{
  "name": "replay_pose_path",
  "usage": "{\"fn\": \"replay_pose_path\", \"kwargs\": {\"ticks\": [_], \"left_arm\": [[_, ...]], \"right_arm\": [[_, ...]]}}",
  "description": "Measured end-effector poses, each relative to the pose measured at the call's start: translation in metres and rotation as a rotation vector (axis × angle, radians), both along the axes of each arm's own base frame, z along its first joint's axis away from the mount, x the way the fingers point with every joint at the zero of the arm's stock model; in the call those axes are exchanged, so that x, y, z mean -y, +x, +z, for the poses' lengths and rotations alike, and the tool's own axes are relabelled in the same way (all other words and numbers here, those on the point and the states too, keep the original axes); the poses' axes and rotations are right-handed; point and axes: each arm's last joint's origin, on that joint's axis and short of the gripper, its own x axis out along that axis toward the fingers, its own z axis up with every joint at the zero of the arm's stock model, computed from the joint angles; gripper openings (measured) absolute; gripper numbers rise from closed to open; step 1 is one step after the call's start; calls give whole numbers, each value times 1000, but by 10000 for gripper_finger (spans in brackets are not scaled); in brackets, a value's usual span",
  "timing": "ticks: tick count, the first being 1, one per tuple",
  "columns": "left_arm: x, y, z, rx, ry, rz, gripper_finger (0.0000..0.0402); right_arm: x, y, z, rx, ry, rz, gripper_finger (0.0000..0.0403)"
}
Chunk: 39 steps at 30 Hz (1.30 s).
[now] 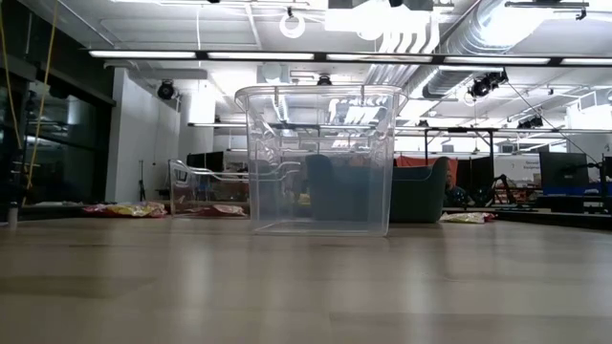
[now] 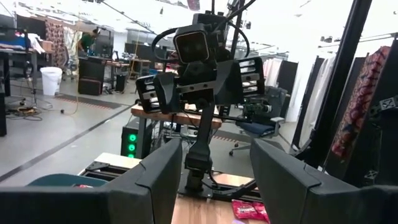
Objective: Sort candy
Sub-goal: Put the red candy into the transparent bin
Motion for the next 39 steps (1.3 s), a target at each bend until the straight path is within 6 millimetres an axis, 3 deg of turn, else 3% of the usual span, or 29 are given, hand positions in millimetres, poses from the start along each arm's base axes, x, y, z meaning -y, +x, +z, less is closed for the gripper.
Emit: {"fn": "replay_pose_path", "kwargs": {"ticks": [10,13,18,21,27,32,35,39], "left_arm": [[0,0,0,0,0,0,179],[0,0,0,0,0,0,179],[0,0,0,2,-1,-1,179],[0,0,0,3,-30,-5,179],[0,0,0,4,-28,-5,179],[0,0,0,4,-28,-5,179],[0,0,0,3,-28,-5,179],[0,0,0,3,-28,-5,179]], "right_arm": [[0,0,-2,-19,13,7,236],[-2,-1,-8,-83,86,68,236],[-14,-10,-32,-389,368,265,236],[-32,-21,-51,-644,499,280,236],[-72,-56,-82,-1139,513,25,236],[-96,-79,-95,-1359,502,-206,236],[-107,-85,-116,-1447,594,-233,236],[-123,-95,-163,-1597,700,-140,236]]}}
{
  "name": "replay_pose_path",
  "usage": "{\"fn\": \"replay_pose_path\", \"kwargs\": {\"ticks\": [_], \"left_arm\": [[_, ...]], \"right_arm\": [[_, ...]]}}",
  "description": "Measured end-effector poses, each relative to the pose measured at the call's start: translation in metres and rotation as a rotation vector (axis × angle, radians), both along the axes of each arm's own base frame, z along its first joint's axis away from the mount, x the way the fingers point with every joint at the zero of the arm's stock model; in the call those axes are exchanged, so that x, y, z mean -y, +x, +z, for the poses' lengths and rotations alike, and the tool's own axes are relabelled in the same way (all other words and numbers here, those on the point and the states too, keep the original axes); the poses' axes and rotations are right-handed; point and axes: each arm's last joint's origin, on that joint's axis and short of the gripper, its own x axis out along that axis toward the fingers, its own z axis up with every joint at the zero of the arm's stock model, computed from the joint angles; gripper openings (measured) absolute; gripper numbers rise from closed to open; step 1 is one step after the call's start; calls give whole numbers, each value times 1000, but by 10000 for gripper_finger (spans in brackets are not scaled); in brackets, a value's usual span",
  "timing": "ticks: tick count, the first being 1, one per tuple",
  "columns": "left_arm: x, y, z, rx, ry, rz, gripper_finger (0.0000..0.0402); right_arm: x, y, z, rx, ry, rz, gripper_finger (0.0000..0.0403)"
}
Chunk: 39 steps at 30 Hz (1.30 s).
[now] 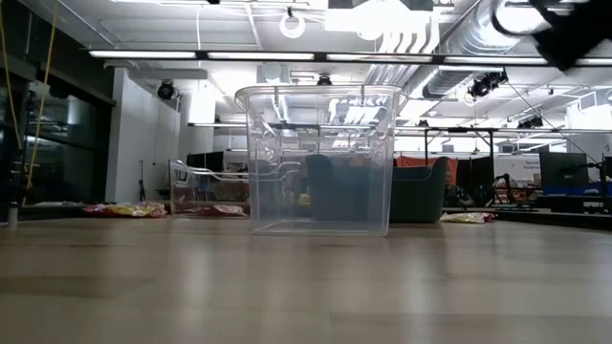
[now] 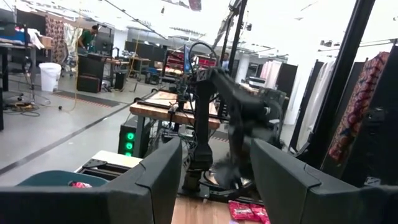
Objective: Sort candy
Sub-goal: Put the red candy into the transparent bin
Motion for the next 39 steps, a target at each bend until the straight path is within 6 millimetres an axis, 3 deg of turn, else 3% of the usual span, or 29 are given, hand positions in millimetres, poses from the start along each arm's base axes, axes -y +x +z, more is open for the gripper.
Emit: {"fn": "replay_pose_path", "kwargs": {"ticks": [4,8,15,22,36,39], "left_arm": [[0,0,0,0,0,0,179],[0,0,0,-1,1,0,179],[0,0,0,-1,-1,13,179],[-1,0,0,-1,-3,28,179],[-1,0,0,-1,-4,30,179],[-1,0,0,-1,-4,30,179]], "right_arm": [[-16,-5,-38,-25,231,13,236],[-26,-9,-58,-23,333,-28,236],[-37,-24,-76,-129,303,-29,236],[-54,-20,-89,-120,323,28,236],[-66,-24,-125,-269,204,51,235],[-66,-24,-127,-275,200,68,218]]}}
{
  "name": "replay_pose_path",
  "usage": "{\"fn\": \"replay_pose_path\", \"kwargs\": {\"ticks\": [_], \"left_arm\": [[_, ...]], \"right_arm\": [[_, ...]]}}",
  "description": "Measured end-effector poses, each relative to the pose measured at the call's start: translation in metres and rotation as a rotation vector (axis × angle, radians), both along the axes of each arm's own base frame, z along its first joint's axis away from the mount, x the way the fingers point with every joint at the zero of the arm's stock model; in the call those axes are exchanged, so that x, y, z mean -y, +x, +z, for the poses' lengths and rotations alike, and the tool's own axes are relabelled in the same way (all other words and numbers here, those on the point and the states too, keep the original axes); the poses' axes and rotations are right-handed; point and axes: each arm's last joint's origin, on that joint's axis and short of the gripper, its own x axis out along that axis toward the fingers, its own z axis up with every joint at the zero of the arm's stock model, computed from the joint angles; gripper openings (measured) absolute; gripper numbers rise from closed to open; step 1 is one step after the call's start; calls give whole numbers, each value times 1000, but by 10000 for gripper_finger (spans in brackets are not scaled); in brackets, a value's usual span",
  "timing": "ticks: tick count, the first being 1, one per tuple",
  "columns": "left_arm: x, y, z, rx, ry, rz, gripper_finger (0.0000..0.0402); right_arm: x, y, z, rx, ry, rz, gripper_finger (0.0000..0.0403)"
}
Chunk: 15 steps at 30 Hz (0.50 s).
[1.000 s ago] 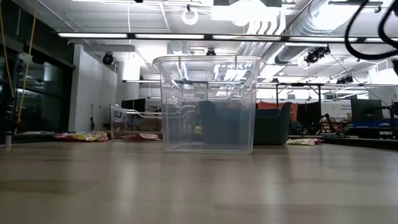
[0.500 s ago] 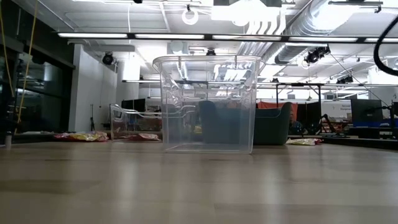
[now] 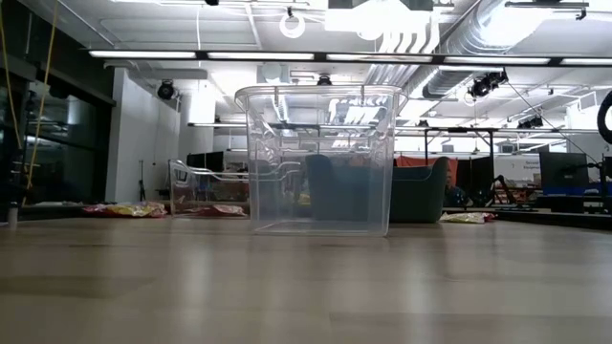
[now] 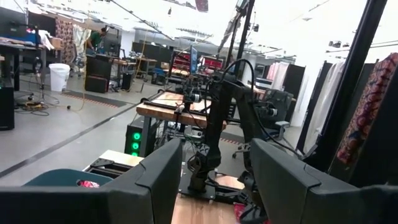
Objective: Sort candy
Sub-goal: Put the red candy into the transparent bin
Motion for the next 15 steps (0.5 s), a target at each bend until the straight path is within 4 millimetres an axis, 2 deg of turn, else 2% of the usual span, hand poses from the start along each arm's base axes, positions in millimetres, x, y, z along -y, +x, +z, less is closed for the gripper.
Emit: {"fn": "replay_pose_path", "kwargs": {"ticks": [3,7,8,9,13,15], "left_arm": [[0,0,0,0,0,0,179],[0,0,0,0,1,0,179],[0,0,0,0,2,0,179],[0,0,0,-1,9,1,179],[0,0,0,-3,36,6,179],[0,0,0,-3,36,7,179]], "right_arm": [[-2,2,2,22,-3,31,167],[-6,7,10,94,2,83,47],[-6,9,13,118,5,92,28],[-8,11,17,149,12,101,19],[-11,21,45,266,95,129,37],[-9,23,58,306,113,137,30]]}}
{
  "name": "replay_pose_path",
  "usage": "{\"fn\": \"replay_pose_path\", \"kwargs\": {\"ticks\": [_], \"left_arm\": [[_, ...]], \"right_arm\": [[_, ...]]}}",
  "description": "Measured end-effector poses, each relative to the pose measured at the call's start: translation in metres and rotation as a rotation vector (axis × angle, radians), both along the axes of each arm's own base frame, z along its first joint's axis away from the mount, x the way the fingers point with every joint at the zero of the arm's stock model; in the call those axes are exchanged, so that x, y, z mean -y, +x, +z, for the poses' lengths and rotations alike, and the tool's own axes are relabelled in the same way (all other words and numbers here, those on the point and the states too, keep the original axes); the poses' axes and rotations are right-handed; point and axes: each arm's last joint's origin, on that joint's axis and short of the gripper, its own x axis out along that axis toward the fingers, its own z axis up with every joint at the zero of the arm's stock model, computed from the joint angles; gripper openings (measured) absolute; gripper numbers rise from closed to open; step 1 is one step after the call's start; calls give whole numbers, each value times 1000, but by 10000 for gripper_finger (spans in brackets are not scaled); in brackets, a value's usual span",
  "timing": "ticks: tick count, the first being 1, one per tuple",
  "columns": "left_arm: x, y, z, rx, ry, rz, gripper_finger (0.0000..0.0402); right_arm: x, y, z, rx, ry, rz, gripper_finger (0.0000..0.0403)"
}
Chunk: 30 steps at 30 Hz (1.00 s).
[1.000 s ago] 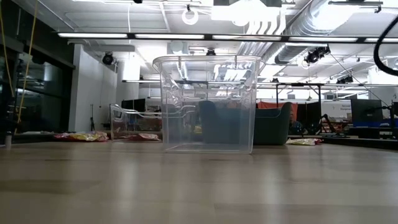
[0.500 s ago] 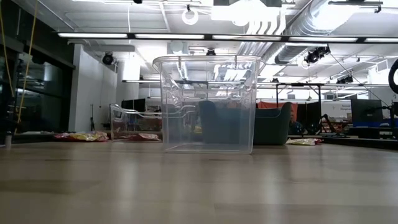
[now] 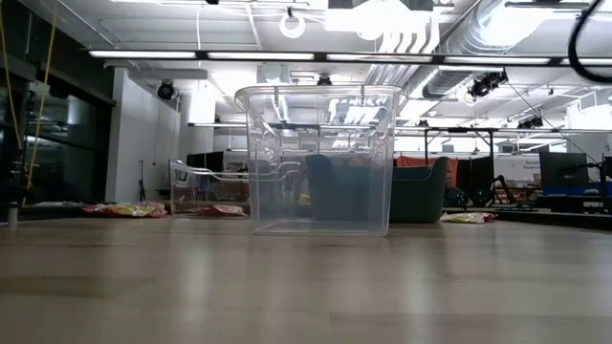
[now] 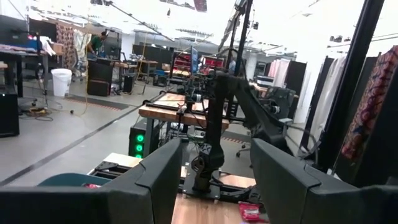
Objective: Sort candy
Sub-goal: Put the red candy into the transparent bin
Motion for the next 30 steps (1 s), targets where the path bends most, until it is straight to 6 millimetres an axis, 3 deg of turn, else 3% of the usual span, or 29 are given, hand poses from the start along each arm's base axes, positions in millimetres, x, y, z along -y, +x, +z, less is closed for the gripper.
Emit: {"fn": "replay_pose_path", "kwargs": {"ticks": [5,10,22,30], "left_arm": [[-3,0,0,0,-1,13,179],[-6,0,0,4,-1,25,179],[-6,0,0,1,-5,45,179],[-6,0,-1,-5,-4,38,179]], "right_arm": [[9,10,43,281,68,49,8],[29,21,79,636,-28,40,13],[107,70,104,1207,-476,47,4],[163,95,152,1780,-672,10,3]]}}
